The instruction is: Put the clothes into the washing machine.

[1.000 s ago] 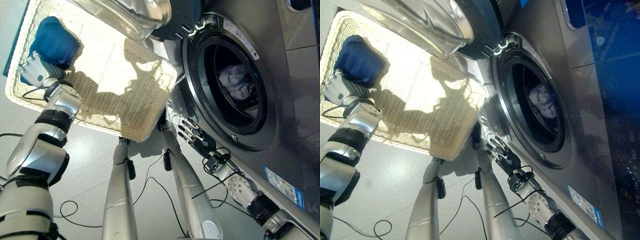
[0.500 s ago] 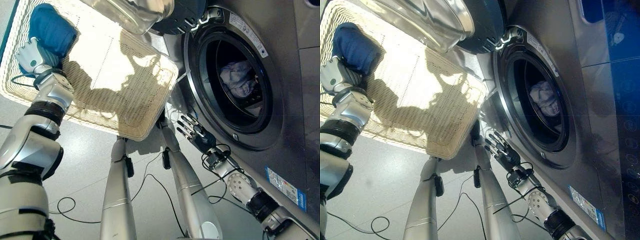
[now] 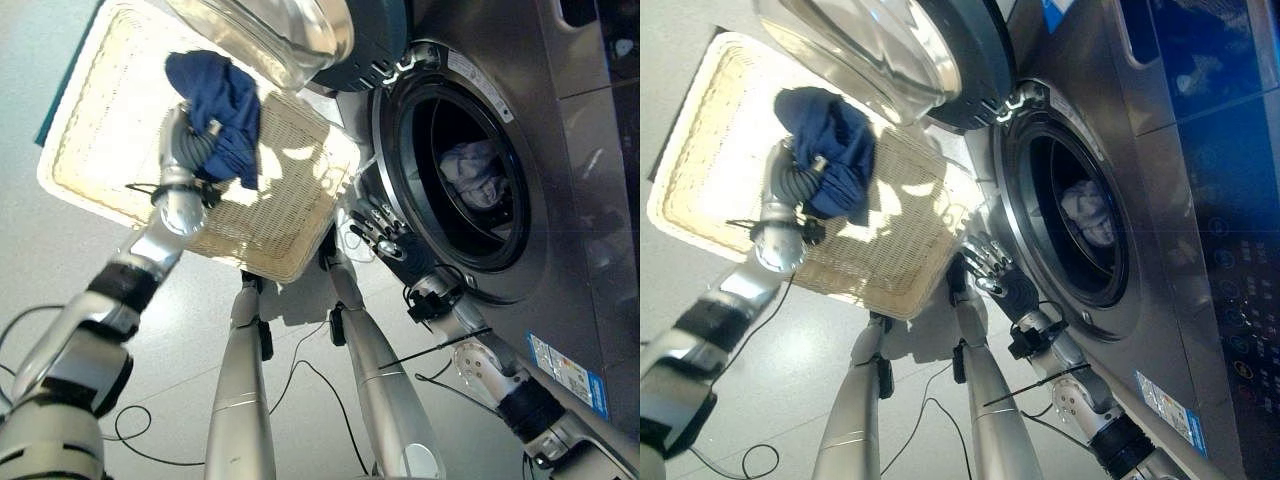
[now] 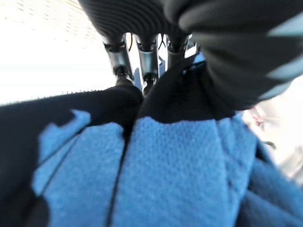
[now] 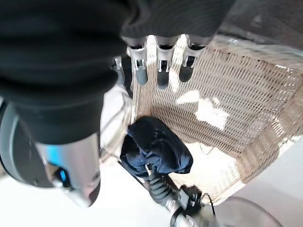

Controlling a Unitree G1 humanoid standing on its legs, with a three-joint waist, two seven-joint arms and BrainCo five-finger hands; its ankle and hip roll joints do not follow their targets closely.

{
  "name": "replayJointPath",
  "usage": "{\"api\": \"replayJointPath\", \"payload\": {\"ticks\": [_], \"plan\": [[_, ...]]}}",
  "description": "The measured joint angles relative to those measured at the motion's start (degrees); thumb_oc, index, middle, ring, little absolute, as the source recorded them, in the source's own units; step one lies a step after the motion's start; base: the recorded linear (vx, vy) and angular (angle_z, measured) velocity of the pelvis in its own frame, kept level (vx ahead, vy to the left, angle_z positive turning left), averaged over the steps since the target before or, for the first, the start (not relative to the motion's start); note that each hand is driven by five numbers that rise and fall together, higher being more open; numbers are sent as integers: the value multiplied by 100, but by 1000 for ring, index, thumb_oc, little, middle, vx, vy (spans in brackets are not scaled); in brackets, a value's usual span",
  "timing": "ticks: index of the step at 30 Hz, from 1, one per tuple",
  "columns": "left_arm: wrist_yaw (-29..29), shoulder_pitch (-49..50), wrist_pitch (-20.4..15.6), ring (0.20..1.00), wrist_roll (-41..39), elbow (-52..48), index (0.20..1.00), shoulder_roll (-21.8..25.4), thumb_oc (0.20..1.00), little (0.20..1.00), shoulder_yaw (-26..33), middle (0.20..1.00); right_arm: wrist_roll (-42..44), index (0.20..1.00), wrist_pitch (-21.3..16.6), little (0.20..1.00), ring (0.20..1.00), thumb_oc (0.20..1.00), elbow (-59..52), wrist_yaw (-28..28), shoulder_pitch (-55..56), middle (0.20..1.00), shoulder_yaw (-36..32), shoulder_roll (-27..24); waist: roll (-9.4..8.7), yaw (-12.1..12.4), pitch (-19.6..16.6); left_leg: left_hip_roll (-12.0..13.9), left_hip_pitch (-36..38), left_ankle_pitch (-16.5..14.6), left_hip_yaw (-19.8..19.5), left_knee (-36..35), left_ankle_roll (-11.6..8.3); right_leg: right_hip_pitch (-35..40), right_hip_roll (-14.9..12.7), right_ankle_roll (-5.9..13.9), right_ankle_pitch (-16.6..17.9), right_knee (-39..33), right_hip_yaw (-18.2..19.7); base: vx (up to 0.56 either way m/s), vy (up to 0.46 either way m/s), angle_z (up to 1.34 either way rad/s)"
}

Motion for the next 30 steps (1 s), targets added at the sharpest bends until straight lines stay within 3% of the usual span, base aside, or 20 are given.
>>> {"api": "replayJointPath", "payload": {"ticks": [6, 11, 21, 25, 30], "plan": [[-1056, 768, -206, 200, 217, -967, 200, -354, 200, 200, -139, 200, -289, 1000, 259, 1000, 1000, 1000, -5, -245, -248, 1000, -52, 60, 160, 379, 19, -3, 453, 240, -167, -550, -14, 286, -41, -20, -103, -24, -179, -20, -62, 13], [-1894, 873, -278, 200, 220, -1288, 200, -441, 200, 200, -471, 200, -289, 1000, 457, 1000, 1000, 1000, -4, -488, -456, 1000, -39, 61, 234, 485, 43, -51, 716, 328, -168, -772, 19, 451, -86, -26, -130, -38, -230, -12, -6, 4], [-3288, 820, -421, 200, -71, -1616, 200, -381, 200, 200, -1015, 200, -276, 1000, 579, 1000, 1000, 1000, 40, -688, -498, 1000, 223, 57, 272, 504, 41, -106, 830, 347, -63, -842, 47, 492, -114, -25, -135, -42, -153, -4, 8, -2], [-3560, 751, -400, 200, -74, -1778, 200, -290, 200, 200, -1183, 200, -189, 1000, 577, 1000, 1000, 1000, 68, -679, -490, 1000, 347, -4, 282, 492, 39, -109, 876, 351, 20, -875, 54, 495, -108, -25, -132, -54, -88, -14, 14, -9], [-3771, 574, -120, 200, -72, -1776, 200, -230, 200, 200, -1389, 200, -86, 1000, 585, 1000, 1000, 1000, 106, -632, -502, 1000, 458, -175, 327, 494, 38, -107, 932, 350, 41, -883, 56, 521, -96, -26, -131, -55, -45, -3, -6, -2]]}}
